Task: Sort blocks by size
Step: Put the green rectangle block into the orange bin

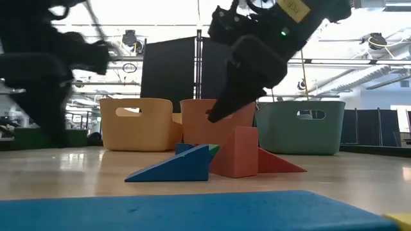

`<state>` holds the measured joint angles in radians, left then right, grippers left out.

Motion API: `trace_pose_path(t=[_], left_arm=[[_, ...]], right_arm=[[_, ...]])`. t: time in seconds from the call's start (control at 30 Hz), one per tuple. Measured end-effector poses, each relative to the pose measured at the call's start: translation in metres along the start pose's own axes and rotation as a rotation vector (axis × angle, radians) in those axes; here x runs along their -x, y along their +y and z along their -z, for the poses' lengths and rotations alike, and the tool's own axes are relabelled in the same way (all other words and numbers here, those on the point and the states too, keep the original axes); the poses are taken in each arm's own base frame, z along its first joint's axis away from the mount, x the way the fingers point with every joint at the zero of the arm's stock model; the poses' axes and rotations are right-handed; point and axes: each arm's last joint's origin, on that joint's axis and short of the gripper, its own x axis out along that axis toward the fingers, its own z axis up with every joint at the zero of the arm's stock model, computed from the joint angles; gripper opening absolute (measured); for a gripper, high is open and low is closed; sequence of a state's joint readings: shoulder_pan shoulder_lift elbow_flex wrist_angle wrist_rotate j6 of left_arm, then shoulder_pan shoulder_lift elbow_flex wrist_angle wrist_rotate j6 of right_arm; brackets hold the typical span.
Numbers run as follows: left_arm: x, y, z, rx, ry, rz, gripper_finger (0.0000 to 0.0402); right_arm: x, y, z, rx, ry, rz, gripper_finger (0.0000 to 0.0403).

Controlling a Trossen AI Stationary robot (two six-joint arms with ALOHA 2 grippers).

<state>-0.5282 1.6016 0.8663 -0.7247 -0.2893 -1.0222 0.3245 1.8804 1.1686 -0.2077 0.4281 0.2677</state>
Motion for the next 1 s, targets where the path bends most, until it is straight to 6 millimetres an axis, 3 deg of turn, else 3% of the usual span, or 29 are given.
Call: trace_pose_path(t=[0.23,0.53,0.7,1.0], left_arm=[[0.010,0.006,-0.039,-0.108,-0.030,0.014,0.0052],[0.022,0.029,-0.096,-0.205,-0.077,0.030,0.0053],[0.030,0.047,-0.126,-0.229,-0.116,0.043,0.0054],[0.050,0.083,-0.181,-0.239,-0.281,0.070,0.0054]], right_arm=[[0.001,-0.001,0.035,-0.116,0.034,0.044,0.0180],[0.001,0.003,0.073,-0.313,-0.073,0.007,0.0180],[0.003,0.008,0.084,-0.376,-0.101,0.016,0.0180],[0.010,0.019,0.087,-0.377,-0.149,0.049,0.0180]])
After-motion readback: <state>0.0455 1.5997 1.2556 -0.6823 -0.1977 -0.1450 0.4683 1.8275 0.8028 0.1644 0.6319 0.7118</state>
